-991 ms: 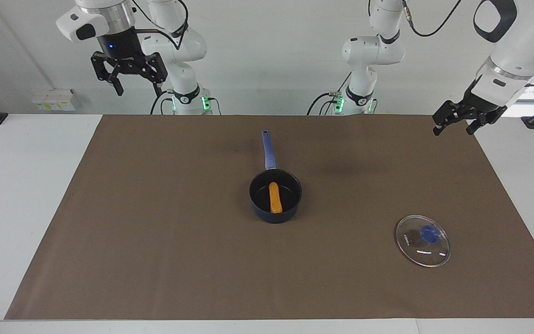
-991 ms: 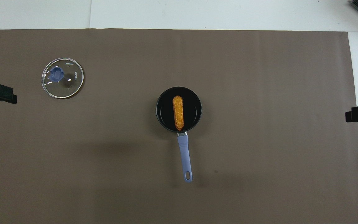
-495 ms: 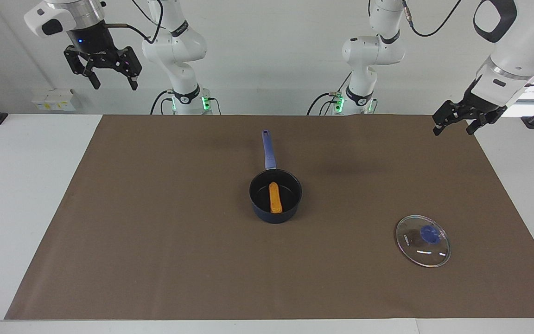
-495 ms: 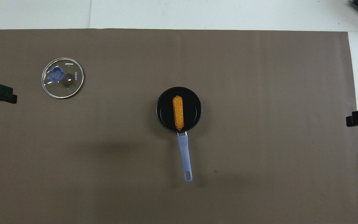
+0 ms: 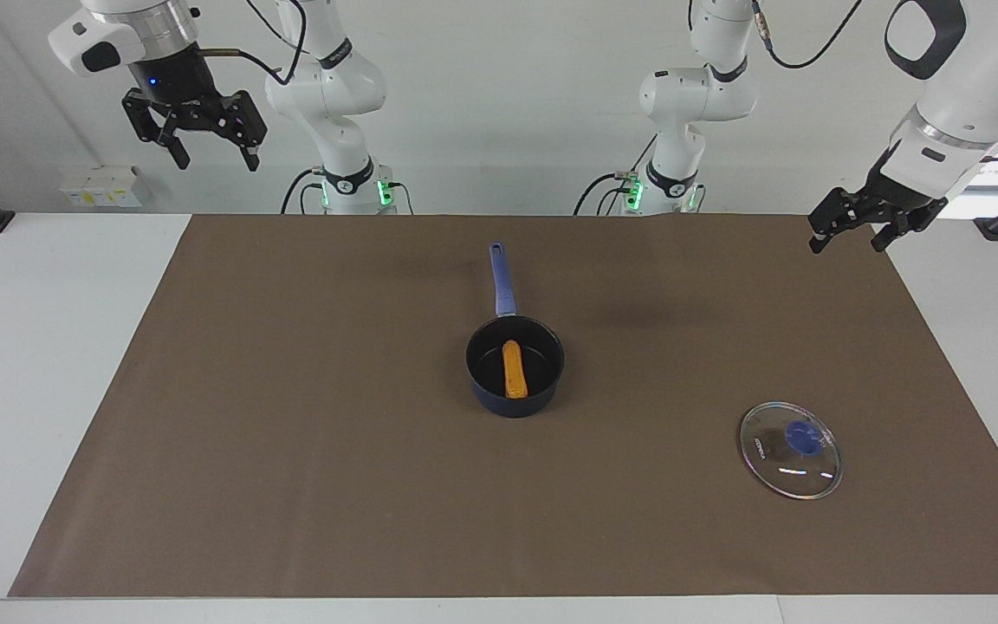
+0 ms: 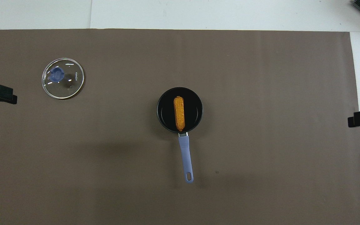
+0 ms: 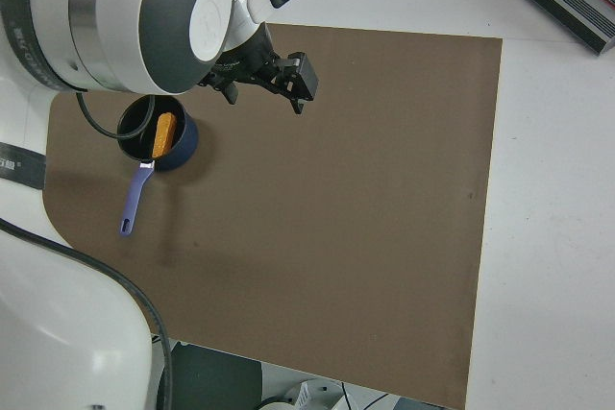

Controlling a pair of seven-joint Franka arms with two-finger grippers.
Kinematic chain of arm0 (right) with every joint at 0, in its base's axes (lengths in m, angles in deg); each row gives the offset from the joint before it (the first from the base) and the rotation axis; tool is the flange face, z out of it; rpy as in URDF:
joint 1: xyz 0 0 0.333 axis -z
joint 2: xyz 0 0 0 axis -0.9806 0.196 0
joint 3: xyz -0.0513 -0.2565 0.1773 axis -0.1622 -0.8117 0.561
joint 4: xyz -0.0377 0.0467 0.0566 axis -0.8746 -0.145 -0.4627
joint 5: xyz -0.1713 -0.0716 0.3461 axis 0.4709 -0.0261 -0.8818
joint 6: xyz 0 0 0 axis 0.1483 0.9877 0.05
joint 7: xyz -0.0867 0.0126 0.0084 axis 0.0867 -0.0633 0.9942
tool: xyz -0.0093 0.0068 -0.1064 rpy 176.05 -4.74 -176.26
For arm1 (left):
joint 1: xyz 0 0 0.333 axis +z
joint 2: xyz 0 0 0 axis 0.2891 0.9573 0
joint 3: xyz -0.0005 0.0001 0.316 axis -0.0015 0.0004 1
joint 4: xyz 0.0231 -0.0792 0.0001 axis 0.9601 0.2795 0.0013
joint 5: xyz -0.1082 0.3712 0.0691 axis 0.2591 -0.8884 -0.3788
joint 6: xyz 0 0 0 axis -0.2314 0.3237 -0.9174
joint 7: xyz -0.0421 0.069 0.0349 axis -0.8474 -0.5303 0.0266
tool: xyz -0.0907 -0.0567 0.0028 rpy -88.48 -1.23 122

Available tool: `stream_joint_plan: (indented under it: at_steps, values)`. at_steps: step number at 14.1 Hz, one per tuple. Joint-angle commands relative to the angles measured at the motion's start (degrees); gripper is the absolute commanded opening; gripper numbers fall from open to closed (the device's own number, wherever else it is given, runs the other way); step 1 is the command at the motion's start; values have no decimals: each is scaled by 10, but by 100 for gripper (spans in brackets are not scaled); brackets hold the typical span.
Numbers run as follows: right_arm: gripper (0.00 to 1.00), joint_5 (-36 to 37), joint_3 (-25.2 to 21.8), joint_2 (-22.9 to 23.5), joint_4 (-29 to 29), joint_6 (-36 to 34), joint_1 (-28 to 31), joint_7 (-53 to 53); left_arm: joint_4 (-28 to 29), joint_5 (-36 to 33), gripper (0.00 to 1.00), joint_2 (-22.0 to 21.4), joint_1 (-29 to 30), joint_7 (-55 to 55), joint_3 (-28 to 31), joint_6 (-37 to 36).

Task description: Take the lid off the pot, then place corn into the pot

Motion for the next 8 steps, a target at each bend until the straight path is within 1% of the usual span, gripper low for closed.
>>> stream_joint_plan:
  at_steps: [1,8]
  values:
    - [100,-1,3,-10,15,4,5,12,-2,-6,100,-1,1,3,0,1]
    - [100,4,2,-10,33,4,11,22,-3,-6,100,-1,1,3,0,1]
